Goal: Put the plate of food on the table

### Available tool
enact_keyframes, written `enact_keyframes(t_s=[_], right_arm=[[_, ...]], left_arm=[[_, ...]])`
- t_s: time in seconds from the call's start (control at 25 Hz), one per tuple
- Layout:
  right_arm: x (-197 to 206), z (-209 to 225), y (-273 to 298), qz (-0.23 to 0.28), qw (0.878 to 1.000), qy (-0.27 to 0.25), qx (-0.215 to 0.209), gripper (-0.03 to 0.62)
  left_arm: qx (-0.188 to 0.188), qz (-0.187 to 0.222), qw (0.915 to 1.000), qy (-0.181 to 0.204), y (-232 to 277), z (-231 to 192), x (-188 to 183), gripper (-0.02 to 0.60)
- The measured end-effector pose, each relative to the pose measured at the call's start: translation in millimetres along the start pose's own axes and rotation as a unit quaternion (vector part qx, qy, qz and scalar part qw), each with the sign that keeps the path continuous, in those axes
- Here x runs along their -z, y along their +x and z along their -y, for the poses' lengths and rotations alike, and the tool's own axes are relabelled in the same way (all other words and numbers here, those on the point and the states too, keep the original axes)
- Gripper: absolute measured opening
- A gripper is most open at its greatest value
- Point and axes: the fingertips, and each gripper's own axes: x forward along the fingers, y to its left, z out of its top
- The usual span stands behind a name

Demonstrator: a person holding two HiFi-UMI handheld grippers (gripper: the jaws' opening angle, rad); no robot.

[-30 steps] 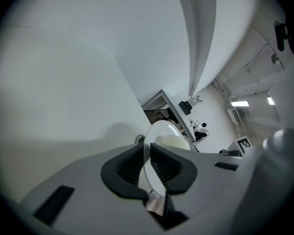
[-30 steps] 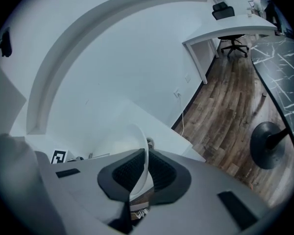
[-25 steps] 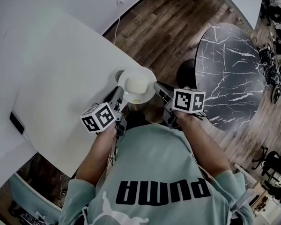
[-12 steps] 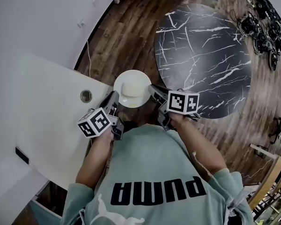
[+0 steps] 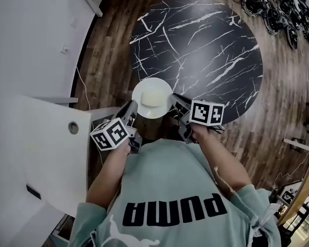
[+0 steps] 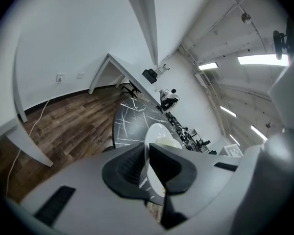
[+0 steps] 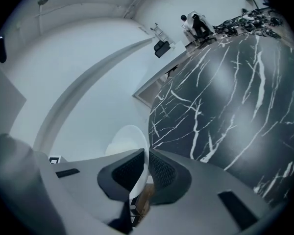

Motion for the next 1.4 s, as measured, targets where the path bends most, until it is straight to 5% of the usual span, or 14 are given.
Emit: enact_keyframes(t_s=[0.56, 1.4], right_arm=[[-47.8, 118.7, -94.3, 0.06, 0.996, 0.05, 0.035, 0.034], [-49.4, 246.5, -136.8, 0.073, 0.984, 0.096, 0.129, 0.034]], left_arm=[[0.035, -0.059, 0.9968, 0.041, 110.2, 99.1, 59.3, 0.035], [0.015, -0.162, 0.9823, 0.093, 225.6, 123.7, 141.0, 0.037]])
